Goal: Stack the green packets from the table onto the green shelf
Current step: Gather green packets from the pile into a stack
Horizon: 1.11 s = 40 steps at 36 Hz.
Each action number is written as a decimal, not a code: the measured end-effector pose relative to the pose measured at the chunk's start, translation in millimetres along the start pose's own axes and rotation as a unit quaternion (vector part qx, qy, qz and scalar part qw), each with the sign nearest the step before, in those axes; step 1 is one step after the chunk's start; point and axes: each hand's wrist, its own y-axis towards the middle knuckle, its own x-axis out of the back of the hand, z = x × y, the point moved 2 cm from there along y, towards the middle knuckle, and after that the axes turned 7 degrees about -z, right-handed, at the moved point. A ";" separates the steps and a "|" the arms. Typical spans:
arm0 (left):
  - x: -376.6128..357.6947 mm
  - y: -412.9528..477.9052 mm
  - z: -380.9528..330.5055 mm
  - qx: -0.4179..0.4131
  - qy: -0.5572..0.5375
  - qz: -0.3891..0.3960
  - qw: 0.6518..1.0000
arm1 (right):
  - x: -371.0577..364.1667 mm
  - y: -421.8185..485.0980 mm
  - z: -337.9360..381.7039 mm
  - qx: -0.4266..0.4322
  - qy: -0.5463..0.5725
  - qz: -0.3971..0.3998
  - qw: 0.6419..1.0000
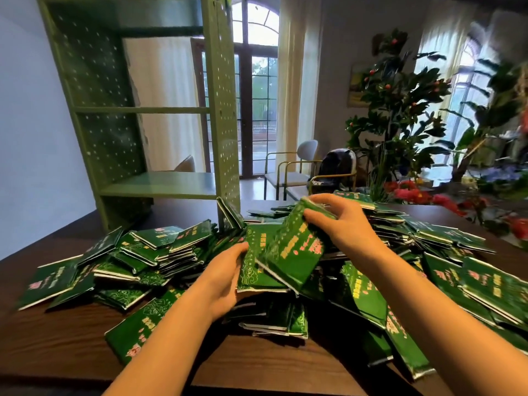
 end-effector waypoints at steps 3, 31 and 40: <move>-5.6 -9.4 -6.4 -0.055 0.037 0.012 0.998 | -5.5 1.2 7.3 0.045 -0.095 0.040 0.994; 26.2 0.3 -1.1 -0.044 -0.035 -0.038 0.998 | -14.7 31.9 5.3 0.071 -0.322 0.141 0.934; 31.2 0.8 -3.6 -0.025 -0.097 -0.081 0.992 | -19.0 29.0 1.2 0.047 -0.510 0.162 0.844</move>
